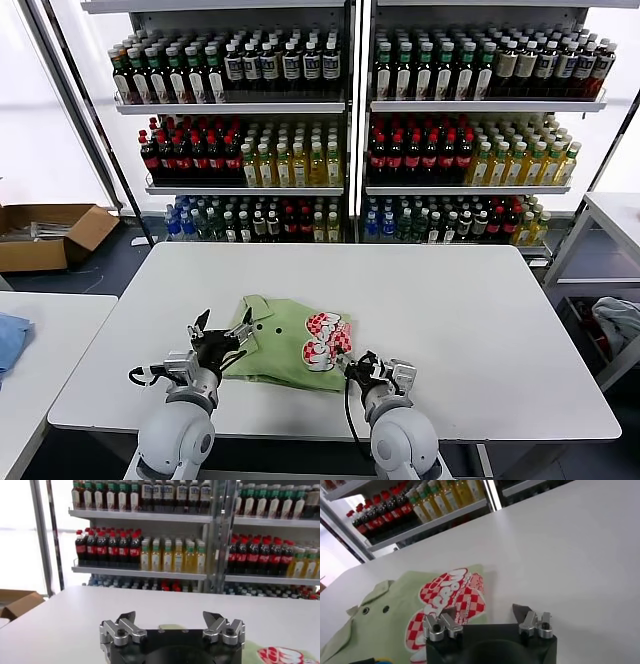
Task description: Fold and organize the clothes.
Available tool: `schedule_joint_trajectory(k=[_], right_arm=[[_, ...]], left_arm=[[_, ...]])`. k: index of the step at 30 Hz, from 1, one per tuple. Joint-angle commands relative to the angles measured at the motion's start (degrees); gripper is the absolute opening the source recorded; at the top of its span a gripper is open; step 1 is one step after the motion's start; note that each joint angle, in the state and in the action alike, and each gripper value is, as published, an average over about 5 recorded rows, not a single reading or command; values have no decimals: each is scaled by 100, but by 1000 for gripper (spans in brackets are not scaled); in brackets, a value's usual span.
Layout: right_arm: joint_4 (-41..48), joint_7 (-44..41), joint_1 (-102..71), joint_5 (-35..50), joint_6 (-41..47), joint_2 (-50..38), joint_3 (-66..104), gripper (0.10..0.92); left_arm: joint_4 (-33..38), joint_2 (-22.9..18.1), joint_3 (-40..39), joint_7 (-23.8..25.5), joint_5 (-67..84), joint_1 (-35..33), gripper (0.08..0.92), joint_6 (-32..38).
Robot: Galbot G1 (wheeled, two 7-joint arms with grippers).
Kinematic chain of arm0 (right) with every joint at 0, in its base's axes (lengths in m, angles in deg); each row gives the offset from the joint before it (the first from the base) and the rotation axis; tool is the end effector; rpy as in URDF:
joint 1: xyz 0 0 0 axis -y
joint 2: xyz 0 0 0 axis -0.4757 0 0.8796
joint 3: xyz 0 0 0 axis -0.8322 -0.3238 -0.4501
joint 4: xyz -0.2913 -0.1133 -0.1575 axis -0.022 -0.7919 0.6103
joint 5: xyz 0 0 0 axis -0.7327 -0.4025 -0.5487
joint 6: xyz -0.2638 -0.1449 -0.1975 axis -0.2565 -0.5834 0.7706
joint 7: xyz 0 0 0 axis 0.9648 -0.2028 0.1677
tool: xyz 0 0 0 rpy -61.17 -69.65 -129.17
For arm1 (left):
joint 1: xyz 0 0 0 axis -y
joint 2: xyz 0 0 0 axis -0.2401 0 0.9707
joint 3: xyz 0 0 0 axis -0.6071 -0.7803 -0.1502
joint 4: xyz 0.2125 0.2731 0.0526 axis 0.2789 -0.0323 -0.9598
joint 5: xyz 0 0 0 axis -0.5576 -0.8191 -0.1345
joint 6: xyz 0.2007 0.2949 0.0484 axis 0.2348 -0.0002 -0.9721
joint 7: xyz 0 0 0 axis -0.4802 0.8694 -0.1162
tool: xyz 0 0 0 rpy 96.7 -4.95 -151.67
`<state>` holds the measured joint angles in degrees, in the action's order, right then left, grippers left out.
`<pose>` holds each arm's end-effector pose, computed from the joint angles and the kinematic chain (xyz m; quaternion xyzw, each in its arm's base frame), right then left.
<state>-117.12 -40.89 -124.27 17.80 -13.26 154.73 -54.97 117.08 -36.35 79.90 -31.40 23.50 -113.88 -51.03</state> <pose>0.2907 0.0998 -0.2831 0.0622 -0.9411 -0.1665 0.2875 0.2864 0.0138 -0.2645 -0.0006 -0.9903 0.0244 0.1368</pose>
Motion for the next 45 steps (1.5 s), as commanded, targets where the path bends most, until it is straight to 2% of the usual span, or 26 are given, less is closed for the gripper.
schedule_joint_trajectory(k=[1,5,21,24,31,36,41,45], right_arm=[[252,108,192,157,62,36,-176,723],[285,98,233,97,63,35,-233,637],[226,-197,169,-491,57,-36,-371,172],[86,-305,112,-679,58,-211,-295,117],[-296,-464,79,-640,62,-1282,297,110],[-36,-758,151,-655,59,-2025,747,110],[523,-1138,342,-1116,56,-2445,901,110],[680,-1343,389,-1847,-41,-2332,926,110]], left_arm=[[8,30,130,-58,39,-56,823,-41],[22,26,172,-87,105,-80,823,-71],[253,-47,319,-107,173,-266,823,-101],[329,-65,347,-108,185,-327,823,-98],[531,-85,370,-110,198,-458,823,-90],[617,-170,265,-124,197,-460,823,-102],[664,-330,64,-116,159,-560,823,-108],[678,-417,-1,-105,121,-585,823,-115]])
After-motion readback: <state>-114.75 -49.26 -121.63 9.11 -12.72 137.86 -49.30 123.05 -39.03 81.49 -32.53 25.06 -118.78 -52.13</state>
